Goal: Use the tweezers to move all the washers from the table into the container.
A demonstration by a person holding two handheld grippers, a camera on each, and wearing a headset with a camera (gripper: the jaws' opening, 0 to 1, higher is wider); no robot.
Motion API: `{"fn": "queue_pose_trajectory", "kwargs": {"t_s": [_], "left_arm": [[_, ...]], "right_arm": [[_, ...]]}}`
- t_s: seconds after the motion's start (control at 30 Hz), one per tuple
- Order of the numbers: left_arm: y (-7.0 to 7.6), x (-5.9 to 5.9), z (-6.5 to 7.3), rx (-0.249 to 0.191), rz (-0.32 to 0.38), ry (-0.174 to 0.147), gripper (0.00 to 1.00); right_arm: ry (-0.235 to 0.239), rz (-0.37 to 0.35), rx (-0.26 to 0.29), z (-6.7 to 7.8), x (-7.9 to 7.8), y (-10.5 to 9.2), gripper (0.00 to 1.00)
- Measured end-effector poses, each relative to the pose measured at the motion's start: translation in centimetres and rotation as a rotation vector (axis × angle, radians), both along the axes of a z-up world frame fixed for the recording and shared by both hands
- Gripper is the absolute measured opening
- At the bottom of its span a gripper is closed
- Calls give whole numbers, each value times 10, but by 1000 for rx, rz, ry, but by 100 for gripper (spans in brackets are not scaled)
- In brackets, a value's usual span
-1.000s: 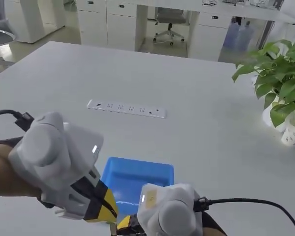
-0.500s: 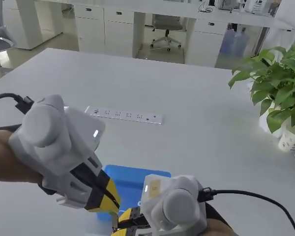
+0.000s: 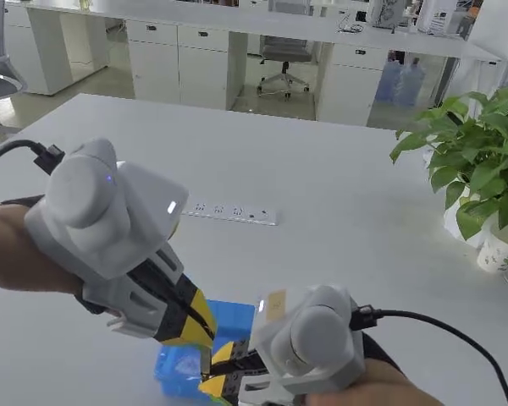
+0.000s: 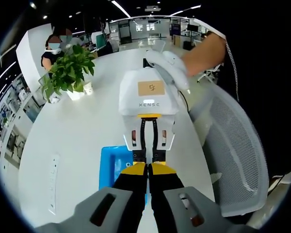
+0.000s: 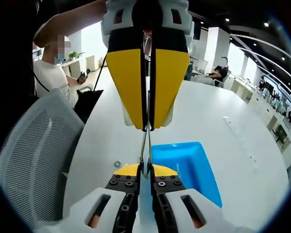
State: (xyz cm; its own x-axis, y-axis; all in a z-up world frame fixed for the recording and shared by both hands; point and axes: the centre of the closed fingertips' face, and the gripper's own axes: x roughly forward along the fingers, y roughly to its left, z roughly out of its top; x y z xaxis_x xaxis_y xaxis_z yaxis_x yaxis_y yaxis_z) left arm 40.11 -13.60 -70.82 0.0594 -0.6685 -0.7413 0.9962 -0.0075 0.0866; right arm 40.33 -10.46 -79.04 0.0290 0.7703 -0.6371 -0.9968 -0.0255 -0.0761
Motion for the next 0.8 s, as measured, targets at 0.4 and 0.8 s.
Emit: {"fn": "queue_pose_trajectory", "kwargs": {"t_s": [0.4,0.8], "left_arm": [[-4,26,-3,-14,14,-24,4],[-10,42,-23,6,6,-21,4]], "right_arm": [[-16,-25,-9,-3,27,-5,9],[2,-55,-22,-23,43,-10,9]]}}
